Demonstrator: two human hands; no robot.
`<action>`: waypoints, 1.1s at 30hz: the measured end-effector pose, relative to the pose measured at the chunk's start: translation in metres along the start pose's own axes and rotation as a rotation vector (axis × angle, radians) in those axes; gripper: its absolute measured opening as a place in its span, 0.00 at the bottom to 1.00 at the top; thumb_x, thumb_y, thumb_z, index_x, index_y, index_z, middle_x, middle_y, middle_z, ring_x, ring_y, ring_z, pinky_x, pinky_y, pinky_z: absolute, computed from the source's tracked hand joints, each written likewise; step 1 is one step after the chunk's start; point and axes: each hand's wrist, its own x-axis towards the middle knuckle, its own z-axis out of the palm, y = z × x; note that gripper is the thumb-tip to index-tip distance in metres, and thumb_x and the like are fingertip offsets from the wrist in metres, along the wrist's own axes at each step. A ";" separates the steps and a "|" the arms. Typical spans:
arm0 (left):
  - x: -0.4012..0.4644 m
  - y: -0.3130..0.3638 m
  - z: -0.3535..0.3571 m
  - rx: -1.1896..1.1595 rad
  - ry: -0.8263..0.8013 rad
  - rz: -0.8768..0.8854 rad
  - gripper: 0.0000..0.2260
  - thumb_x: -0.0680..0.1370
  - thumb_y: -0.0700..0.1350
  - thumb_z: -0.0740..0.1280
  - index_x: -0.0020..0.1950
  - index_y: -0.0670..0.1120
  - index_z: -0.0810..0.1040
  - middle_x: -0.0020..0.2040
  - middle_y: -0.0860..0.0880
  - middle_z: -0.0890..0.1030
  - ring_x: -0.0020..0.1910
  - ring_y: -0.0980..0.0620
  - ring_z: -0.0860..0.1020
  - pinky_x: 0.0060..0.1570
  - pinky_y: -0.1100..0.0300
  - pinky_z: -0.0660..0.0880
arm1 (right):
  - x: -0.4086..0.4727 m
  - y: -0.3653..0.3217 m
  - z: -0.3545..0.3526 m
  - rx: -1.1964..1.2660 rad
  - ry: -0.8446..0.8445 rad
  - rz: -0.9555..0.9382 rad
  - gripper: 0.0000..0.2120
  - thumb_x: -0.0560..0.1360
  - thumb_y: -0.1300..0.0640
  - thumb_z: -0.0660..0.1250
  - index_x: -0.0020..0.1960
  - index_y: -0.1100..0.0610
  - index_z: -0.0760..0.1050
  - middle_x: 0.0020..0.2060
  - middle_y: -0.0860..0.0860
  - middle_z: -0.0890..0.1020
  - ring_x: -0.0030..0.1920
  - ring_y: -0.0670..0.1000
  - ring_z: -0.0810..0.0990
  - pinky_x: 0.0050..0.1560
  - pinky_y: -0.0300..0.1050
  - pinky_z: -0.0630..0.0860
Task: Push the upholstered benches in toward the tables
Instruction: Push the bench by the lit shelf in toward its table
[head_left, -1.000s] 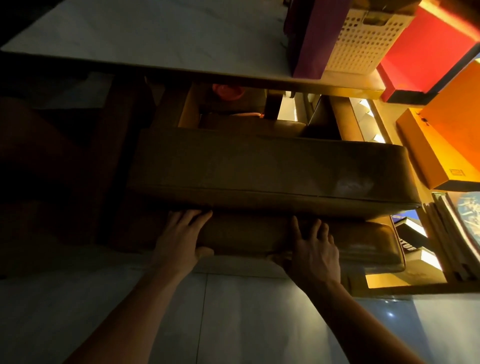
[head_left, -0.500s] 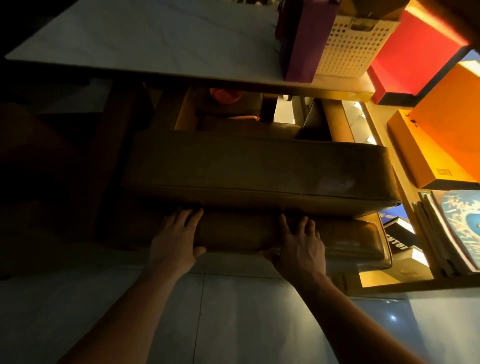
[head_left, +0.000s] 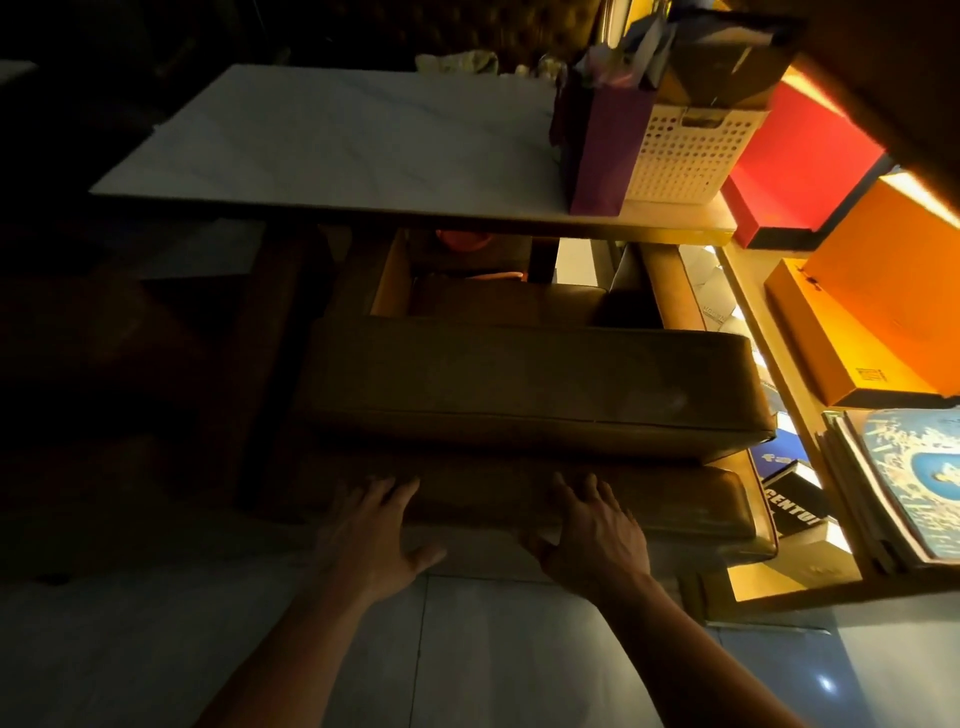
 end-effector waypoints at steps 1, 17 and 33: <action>-0.004 -0.004 -0.004 -0.009 0.004 0.004 0.42 0.71 0.73 0.62 0.79 0.58 0.51 0.80 0.52 0.55 0.78 0.44 0.52 0.73 0.44 0.57 | -0.003 -0.005 -0.002 0.001 -0.011 -0.005 0.46 0.69 0.22 0.56 0.80 0.43 0.49 0.80 0.56 0.54 0.79 0.60 0.54 0.75 0.59 0.63; -0.111 -0.241 -0.120 -0.160 0.137 0.056 0.42 0.70 0.73 0.63 0.79 0.59 0.52 0.80 0.53 0.54 0.77 0.47 0.55 0.72 0.46 0.62 | -0.089 -0.264 -0.007 -0.049 0.035 -0.063 0.44 0.71 0.28 0.63 0.80 0.46 0.52 0.79 0.54 0.57 0.79 0.57 0.55 0.76 0.57 0.60; -0.142 -0.511 -0.142 -0.237 0.189 -0.073 0.38 0.73 0.68 0.64 0.78 0.61 0.51 0.80 0.54 0.55 0.77 0.50 0.55 0.73 0.47 0.61 | -0.051 -0.522 0.055 -0.073 -0.029 -0.247 0.43 0.73 0.35 0.68 0.79 0.45 0.51 0.80 0.57 0.53 0.79 0.61 0.52 0.77 0.60 0.56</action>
